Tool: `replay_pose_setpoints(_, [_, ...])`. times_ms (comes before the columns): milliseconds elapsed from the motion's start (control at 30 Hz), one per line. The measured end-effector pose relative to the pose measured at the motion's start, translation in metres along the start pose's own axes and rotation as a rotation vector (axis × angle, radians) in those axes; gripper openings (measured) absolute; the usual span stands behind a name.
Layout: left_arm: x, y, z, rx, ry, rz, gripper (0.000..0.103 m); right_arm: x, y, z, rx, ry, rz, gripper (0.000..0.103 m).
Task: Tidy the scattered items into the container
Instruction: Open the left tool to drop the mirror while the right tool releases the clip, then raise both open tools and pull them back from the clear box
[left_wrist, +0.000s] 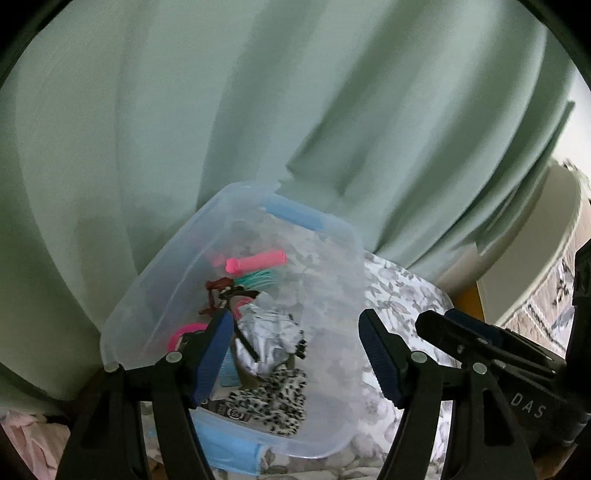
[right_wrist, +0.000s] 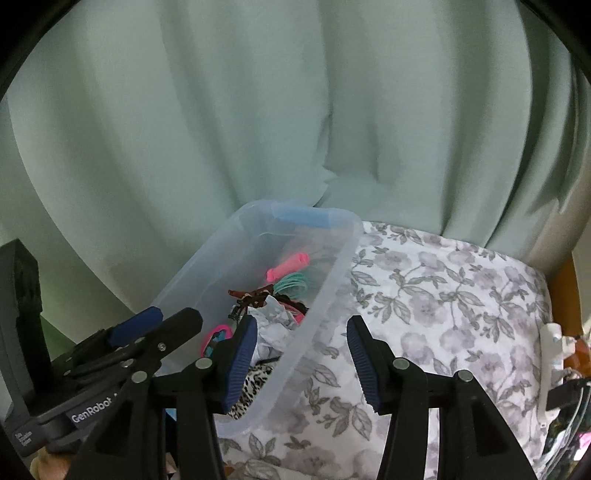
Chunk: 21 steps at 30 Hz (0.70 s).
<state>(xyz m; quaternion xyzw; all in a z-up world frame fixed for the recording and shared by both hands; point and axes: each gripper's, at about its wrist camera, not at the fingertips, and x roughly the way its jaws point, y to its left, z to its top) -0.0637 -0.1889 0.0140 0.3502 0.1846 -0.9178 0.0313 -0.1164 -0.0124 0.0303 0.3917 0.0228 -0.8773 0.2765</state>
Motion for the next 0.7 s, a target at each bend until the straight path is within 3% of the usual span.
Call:
replay_pose_setpoints(300, [0.0,-0.044,-0.014,0.1,0.036,0.005,0.072,-0.031,-0.03,-0.022,0.067,-0.028,-0.009,0.059])
replay_pose_setpoints(433, [-0.001,-0.062,-0.02,0.147,0.047,0.018,0.082,-0.043,-0.044,-0.033,0.101,-0.036,-0.017,0.059])
replay_pose_setpoints(700, [-0.002,-0.088,-0.031,0.198,0.069,0.017,0.086,-0.063,-0.066,-0.055,0.141,-0.031,-0.044,0.064])
